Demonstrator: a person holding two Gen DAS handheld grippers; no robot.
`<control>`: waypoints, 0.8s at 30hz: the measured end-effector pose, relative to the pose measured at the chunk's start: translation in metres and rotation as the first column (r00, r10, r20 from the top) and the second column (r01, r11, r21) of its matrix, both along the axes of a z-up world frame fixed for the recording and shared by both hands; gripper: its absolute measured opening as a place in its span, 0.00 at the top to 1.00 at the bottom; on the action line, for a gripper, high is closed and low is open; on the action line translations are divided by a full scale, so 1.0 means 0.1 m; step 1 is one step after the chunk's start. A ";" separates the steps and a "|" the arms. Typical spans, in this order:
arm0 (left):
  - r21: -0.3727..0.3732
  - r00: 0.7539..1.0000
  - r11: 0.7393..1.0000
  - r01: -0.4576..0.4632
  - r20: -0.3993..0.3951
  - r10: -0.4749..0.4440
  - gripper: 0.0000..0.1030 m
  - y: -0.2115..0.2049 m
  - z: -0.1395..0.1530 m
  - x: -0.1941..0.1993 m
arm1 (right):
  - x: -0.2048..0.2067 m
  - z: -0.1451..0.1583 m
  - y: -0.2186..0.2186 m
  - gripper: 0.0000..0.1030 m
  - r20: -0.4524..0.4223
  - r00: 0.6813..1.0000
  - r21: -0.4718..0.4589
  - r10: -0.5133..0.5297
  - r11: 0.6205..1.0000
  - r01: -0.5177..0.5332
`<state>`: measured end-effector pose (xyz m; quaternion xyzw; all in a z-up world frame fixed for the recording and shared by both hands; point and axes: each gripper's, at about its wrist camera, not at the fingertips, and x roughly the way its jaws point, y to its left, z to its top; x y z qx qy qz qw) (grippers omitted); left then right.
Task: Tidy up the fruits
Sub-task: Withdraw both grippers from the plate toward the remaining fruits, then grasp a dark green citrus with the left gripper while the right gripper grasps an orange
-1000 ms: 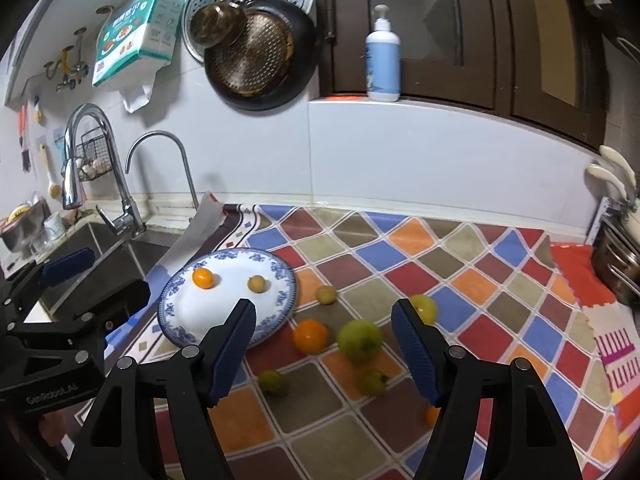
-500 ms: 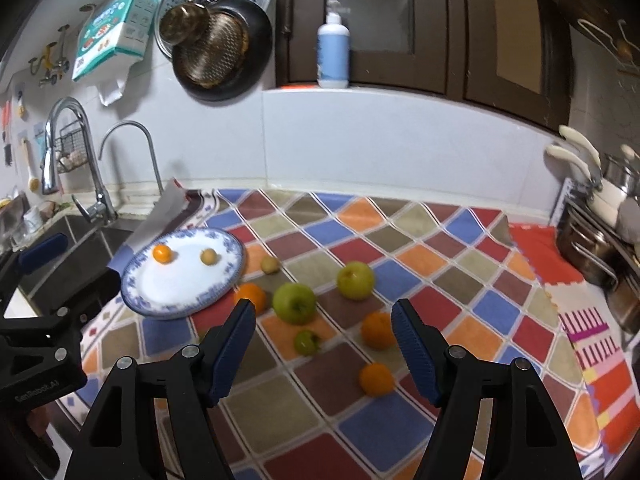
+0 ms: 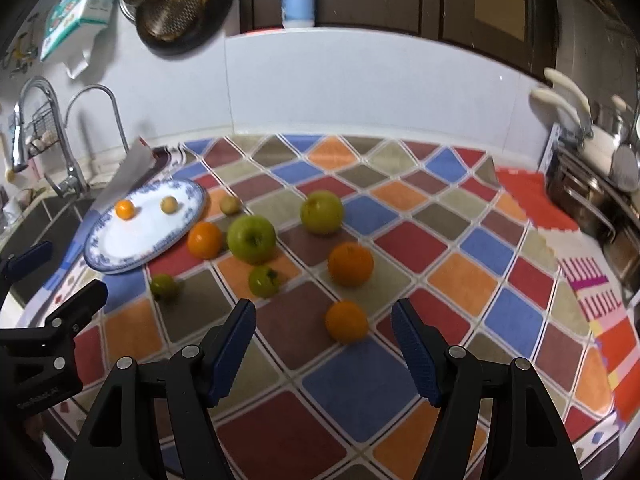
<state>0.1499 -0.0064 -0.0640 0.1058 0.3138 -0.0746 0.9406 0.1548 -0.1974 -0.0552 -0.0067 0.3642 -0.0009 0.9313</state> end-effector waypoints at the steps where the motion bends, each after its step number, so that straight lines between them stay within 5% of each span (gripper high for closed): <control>1: 0.004 1.000 1.000 0.000 -0.016 0.000 0.11 -0.01 -0.04 0.02 | 0.02 -0.05 -0.02 0.31 -0.012 1.000 0.003 -0.011 1.000 0.011; 14: 0.013 0.992 1.000 0.025 -0.120 -0.024 0.19 -0.15 -0.37 0.31 | 0.23 -0.40 -0.20 0.37 -0.113 0.992 0.045 -0.057 0.997 0.062; 24: 0.017 0.982 0.999 0.051 -0.182 -0.047 0.42 -0.23 -0.51 0.57 | 0.39 -0.53 -0.23 0.50 -0.165 0.985 0.076 -0.051 0.995 0.064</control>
